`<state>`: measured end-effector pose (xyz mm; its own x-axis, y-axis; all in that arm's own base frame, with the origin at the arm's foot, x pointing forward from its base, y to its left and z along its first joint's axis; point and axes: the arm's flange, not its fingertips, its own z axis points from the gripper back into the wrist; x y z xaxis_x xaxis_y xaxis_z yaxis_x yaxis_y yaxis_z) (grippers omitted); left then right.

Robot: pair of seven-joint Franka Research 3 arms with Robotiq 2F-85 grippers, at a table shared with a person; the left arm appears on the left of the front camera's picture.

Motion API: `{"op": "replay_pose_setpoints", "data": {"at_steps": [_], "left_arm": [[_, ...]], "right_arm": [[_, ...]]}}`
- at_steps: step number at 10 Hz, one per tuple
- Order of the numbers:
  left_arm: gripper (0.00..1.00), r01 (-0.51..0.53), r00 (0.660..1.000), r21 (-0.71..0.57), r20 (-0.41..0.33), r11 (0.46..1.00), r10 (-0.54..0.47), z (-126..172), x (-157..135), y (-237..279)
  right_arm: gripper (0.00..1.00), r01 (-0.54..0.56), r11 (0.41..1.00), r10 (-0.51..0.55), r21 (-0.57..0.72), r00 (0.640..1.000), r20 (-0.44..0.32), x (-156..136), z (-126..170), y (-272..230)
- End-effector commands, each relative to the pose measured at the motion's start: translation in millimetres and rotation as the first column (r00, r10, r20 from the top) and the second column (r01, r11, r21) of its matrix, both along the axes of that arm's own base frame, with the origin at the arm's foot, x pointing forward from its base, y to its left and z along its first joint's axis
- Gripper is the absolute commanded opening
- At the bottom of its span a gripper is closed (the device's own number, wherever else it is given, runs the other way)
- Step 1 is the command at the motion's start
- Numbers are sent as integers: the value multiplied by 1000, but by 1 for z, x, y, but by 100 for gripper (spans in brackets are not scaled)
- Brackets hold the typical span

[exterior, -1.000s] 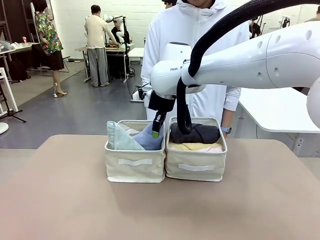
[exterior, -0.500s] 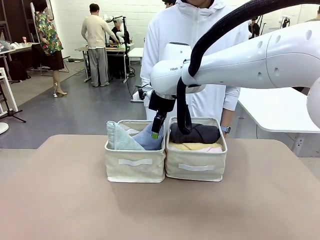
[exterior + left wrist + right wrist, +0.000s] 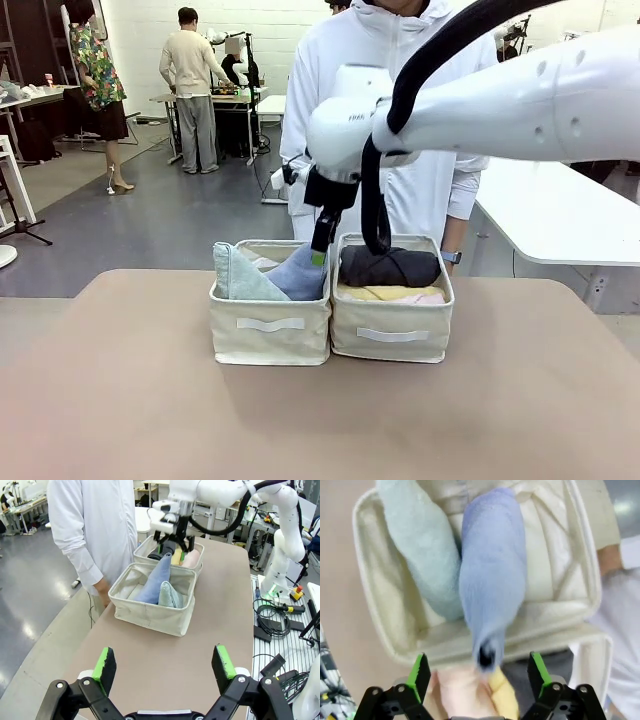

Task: Sort the towels based on their folding style.
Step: Pick up another triangle-folded towel from the table and place it in the left Fabric basket.

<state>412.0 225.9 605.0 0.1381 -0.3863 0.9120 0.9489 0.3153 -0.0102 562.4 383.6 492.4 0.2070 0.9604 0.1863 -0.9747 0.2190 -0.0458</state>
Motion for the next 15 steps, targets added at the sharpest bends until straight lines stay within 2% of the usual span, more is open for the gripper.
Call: {"op": "replay_pose_setpoints", "data": {"at_steps": [1,2,3,4,6,8,10,11,15], "left_arm": [[100,2,1000,-9,15,1000,-2,1,0,1],[100,2,1000,-9,15,1000,-2,1,0,1],[100,2,1000,-9,15,1000,-2,1,0,1],[100,2,1000,-9,15,1000,-2,1,0,1],[100,2,1000,-9,15,1000,-2,1,0,1],[100,2,1000,-9,15,1000,-2,1,0,1],[100,2,1000,-9,15,1000,-2,1,0,1],[100,2,1000,-9,15,1000,-2,1,0,1],[100,2,1000,-9,15,1000,-2,1,0,1]], "right_arm": [[100,79,994,-70,-70,990,120,-62,69,-67],[100,128,989,-115,-67,978,175,-89,99,-101],[100,183,981,-169,-60,967,189,-110,117,-136],[100,233,971,-222,-49,960,171,-124,126,-169],[100,334,942,-329,-2,929,168,-146,131,-238],[100,429,901,-433,59,894,117,-150,119,-288],[100,498,867,-499,37,860,110,-145,109,-305],[100,443,896,-442,11,890,115,-150,123,-308],[100,443,896,-442,11,890,115,-150,123,-308]]}}
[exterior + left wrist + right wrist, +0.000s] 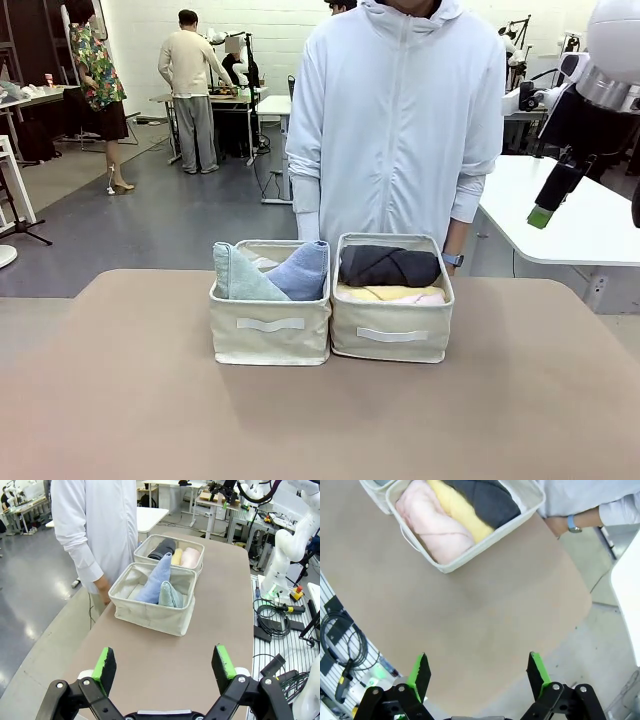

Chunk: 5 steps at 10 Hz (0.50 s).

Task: Sort the towels based on their folding style.
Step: Pick up another triangle-folded towel from the table and place it in the left Fabric basket.

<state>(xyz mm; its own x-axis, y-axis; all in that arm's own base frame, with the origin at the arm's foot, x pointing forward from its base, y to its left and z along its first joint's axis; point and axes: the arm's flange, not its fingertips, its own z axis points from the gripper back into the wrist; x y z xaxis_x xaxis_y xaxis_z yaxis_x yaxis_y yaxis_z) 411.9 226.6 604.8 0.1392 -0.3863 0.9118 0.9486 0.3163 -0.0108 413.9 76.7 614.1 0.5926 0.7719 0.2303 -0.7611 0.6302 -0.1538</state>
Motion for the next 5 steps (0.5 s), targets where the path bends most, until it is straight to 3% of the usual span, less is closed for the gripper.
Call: {"op": "replay_pose_setpoints", "data": {"at_steps": [1,5], "left_arm": [[100,3,1000,-9,16,1000,-3,1,0,0],[100,3,1000,-9,16,1000,-3,1,0,0]], "right_arm": [[100,-5,1000,5,-10,1000,-6,-1,1,-1],[100,-5,1000,5,-10,1000,-6,-1,1,-1]]}}
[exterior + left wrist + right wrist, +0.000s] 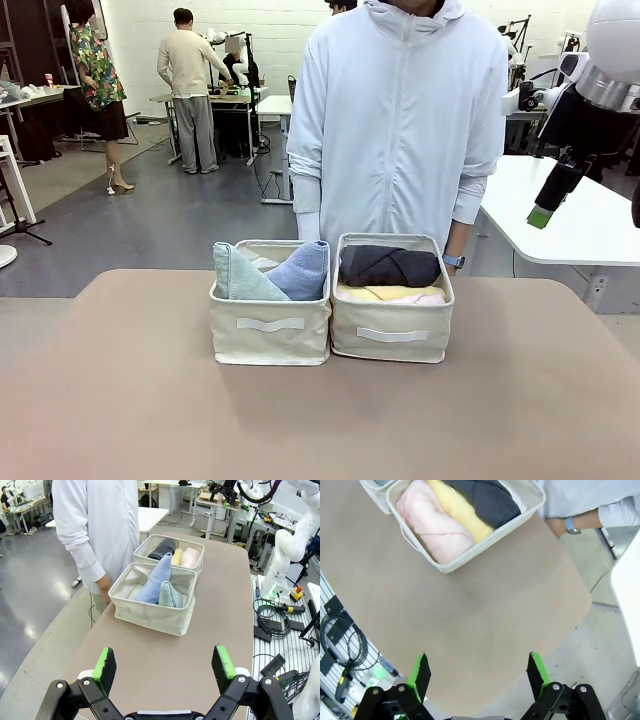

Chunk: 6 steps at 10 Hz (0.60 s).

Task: Sort the towels based on their folding style.
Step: Pick up another triangle-folded towel from the table and place it in the left Fabric basket.

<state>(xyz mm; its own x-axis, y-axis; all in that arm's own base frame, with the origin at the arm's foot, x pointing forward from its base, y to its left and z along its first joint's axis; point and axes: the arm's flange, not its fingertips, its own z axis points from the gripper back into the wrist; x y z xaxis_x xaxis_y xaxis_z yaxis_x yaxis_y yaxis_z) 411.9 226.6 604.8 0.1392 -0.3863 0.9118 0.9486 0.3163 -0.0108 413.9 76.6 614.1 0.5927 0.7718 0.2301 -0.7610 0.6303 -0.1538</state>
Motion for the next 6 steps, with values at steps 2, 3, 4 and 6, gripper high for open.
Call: {"op": "replay_pose_setpoints", "data": {"at_steps": [2,3,4,6], "left_arm": [[100,3,1000,-9,16,1000,-3,1,0,0],[100,3,1000,-9,16,1000,-3,1,0,0],[100,3,1000,-9,16,1000,-3,1,0,0],[100,3,1000,-9,16,1000,-3,1,0,0]], "right_arm": [[100,-42,990,50,134,997,-57,-6,14,-13],[100,-142,945,190,294,972,-140,-7,26,-37],[100,-238,878,318,415,939,-134,-1,34,-71],[100,-435,653,576,620,817,-34,14,31,-133]]}}
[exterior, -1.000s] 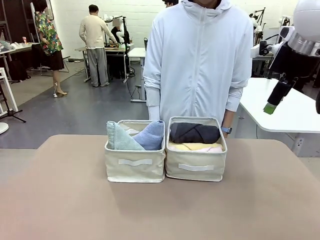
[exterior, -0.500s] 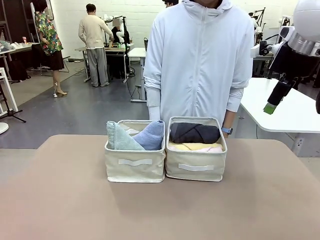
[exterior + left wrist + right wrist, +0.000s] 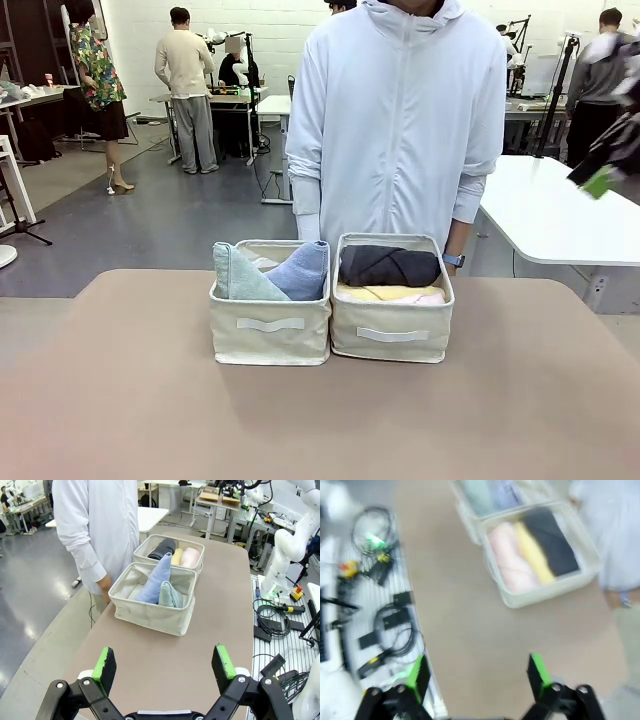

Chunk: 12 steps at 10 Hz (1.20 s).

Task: Sort the towels based on their folding style.
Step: Pick up another triangle-folded towel from the table and place it in the left Fabric basket.

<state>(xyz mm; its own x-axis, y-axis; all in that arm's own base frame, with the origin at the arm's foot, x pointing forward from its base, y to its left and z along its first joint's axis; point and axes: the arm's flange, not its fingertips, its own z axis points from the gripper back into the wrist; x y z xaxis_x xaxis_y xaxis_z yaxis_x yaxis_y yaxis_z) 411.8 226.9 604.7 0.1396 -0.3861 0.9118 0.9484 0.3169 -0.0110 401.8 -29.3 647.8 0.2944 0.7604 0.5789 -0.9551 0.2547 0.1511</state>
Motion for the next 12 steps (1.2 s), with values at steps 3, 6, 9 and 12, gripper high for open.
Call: {"op": "replay_pose_setpoints", "data": {"at_steps": [3,6,9,12], "left_arm": [[100,4,1000,-9,16,1000,-4,2,0,0],[100,4,1000,-9,16,1000,-4,2,0,0],[100,4,1000,-9,16,1000,-4,2,0,0],[100,4,1000,-9,16,1000,-4,2,0,0]], "right_arm": [[100,-227,925,227,304,973,35,43,-33,-103],[100,-100,908,29,408,984,177,44,-88,-147],[100,-16,886,-48,463,991,126,31,-125,-146],[100,-77,828,-40,556,980,195,-8,-104,-147]]}}
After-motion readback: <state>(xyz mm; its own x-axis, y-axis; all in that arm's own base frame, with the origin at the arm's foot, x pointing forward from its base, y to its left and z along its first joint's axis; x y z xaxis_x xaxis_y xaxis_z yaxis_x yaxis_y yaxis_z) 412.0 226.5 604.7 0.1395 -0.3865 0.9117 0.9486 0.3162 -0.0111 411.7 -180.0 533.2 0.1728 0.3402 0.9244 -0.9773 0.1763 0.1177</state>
